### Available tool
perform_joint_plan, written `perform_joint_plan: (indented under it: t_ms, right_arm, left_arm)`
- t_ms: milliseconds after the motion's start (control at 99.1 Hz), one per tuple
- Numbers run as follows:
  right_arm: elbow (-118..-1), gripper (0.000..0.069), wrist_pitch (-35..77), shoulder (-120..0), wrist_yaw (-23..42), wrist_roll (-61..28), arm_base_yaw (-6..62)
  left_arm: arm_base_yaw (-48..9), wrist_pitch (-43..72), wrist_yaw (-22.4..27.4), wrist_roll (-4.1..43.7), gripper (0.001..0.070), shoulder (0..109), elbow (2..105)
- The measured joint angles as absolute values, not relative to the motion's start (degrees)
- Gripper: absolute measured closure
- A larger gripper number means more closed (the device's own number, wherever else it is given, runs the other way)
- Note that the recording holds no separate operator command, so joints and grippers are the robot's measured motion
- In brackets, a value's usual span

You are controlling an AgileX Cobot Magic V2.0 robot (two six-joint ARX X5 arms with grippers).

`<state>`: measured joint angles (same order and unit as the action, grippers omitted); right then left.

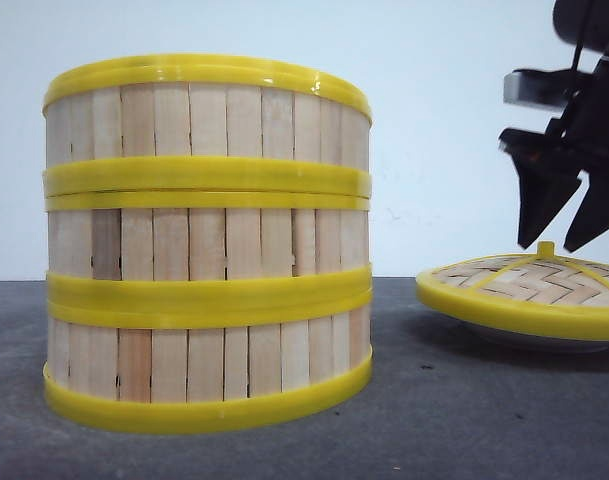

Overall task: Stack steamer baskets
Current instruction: 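Reach the right gripper to the lid and grasp its yellow knob, then lift the woven lid off the plate and carry it over the stack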

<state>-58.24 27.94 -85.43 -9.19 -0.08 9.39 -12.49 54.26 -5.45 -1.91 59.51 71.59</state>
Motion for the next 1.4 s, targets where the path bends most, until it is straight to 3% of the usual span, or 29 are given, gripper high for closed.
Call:
perform_joint_plan:
  t_ms: [151,333,565,797,969,1403]
  right_arm:
    - [-58.24,0.037,26.28,-85.97,-9.04,-0.12,9.87]
    - [-58.24,0.053,26.28,-85.97,-8.86,-0.19,10.0]
    - [-58.24,0.063,26.94,-85.97,-8.6,-0.19,9.93]
    - [-58.3,0.0635,27.14,-85.97,-8.64,-0.21,9.93]
    - [-62.3,0.0635,34.22,-85.84,-9.06,-0.27,10.26]
    - [-88.42,0.0635,49.19,-82.94,-9.23,-1.34,19.14]
  left_arm:
    - [-12.49,54.3,-5.48,-1.91,0.0412,59.51,71.59]
    - [-12.49,54.46,-5.48,-1.91,0.0412,59.51,71.59]
    - [-12.49,54.48,-5.48,-1.91,0.0412,59.51,71.59]
    - [-12.49,54.48,-5.48,-1.91,0.0412,59.51,71.59]
    - [-12.45,54.48,-5.48,-1.91,0.0412,59.51,71.57]
    - [-9.98,54.37,-5.45,-1.91,0.0412,59.51,71.59]
